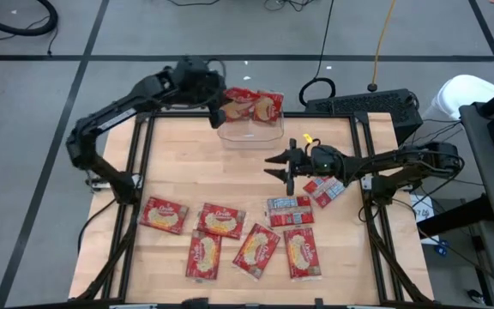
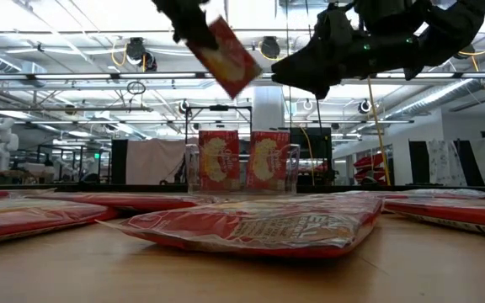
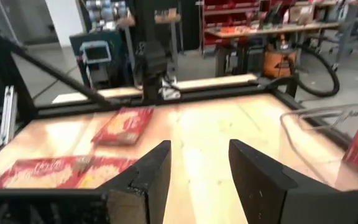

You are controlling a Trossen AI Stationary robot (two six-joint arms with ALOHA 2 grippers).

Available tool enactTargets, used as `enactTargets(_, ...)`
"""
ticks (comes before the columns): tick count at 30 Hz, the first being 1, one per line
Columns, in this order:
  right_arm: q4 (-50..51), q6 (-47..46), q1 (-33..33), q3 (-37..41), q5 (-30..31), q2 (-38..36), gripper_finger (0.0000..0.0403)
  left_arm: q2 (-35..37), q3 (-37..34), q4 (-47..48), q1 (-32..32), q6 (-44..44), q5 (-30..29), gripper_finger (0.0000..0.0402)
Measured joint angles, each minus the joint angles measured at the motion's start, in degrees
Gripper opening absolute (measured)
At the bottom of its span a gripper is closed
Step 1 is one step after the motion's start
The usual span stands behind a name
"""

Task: Sort popcorn bags into baskets
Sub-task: Put the red popcorn bag into the transparent bin

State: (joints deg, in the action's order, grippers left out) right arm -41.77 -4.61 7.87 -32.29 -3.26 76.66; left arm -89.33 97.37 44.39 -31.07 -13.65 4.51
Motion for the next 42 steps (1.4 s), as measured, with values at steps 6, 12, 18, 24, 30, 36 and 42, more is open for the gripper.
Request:
enactTargets(6,1.98,2.88,-2.09,0.00,-0.01,0.00,0.0153,-8.15,3.65,4.59,-2.59,-3.35,0.00,0.0016)
enactTargets(12,4.10,6.13,-3.71,0.02,-0.01,0.00,0.0153,-16.68,15.69,17.30,-3.79,-8.63,-0.04,0.0022)
enactTargets(18,5.37,7.10,-4.23,0.02,0.03,0.00,0.0153,-25.22,27.88,26.73,-5.07,-13.48,-1.02,0.0020)
enactTargets(24,5.95,5.34,-4.23,0.02,0.00,0.00,0.0153,-30.11,29.71,29.91,-6.07,-13.70,-2.55,0.0025)
enactTargets(30,7.80,5.28,-4.24,0.04,-0.01,0.00,0.0153,-33.40,29.73,30.86,-5.92,-13.78,-5.21,0.0025)
enactTargets(36,7.78,5.34,-4.24,0.04,-0.01,0.00,0.0153,-35.32,29.58,30.72,-5.64,-14.92,-11.07,0.0030)
enactTargets(42,7.50,5.61,-4.23,0.07,-0.01,0.00,0.0153,-35.92,29.54,30.40,-5.70,-17.49,-11.24,0.0030)
